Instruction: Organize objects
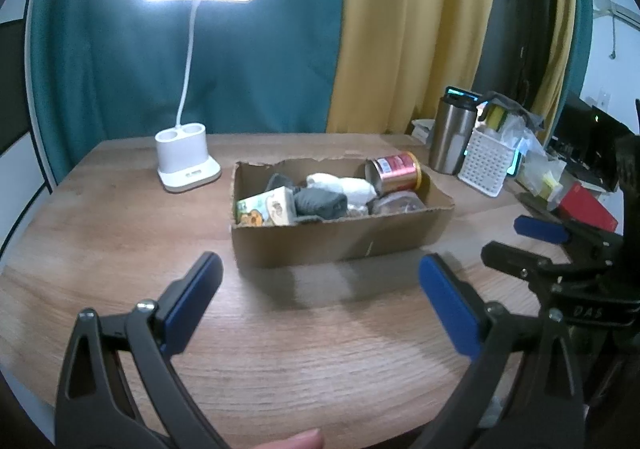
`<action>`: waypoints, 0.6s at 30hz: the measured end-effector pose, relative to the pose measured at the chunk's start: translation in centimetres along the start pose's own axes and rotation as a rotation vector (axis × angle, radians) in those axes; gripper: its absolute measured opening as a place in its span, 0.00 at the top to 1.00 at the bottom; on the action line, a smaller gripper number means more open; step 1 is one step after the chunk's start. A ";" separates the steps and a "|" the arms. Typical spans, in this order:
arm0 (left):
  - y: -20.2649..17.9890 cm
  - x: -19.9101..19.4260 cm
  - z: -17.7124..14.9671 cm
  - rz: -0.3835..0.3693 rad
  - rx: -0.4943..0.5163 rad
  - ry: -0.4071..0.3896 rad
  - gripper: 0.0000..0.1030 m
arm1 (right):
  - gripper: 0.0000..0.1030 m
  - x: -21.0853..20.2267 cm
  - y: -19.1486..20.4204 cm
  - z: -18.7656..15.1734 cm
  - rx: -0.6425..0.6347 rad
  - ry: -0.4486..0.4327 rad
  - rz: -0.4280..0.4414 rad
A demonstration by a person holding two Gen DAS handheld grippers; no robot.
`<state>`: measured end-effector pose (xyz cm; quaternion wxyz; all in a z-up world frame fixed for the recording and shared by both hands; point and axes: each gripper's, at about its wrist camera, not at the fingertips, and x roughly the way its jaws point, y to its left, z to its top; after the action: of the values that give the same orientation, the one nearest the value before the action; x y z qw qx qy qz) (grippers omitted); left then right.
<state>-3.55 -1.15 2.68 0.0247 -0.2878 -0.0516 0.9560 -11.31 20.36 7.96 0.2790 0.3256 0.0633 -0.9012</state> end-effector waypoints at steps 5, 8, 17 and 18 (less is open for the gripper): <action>0.5 0.2 -0.1 0.005 -0.018 0.011 0.03 | 0.22 0.0 0.0 0.1 0.001 -0.003 -0.003; 0.5 0.4 -0.1 0.010 -0.012 0.015 0.03 | 0.22 0.2 0.1 0.1 0.002 0.002 -0.001; 0.6 0.6 0.0 0.012 -0.013 0.022 0.03 | 0.22 0.4 0.1 0.3 -0.001 0.008 0.003; 0.6 0.6 0.0 0.013 -0.014 0.022 0.03 | 0.22 0.4 0.1 0.3 -0.001 0.008 0.002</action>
<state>-4.07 -1.72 2.28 0.0170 -0.2987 -0.0564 0.9525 -11.70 20.03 7.98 0.2801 0.3289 0.0643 -0.8996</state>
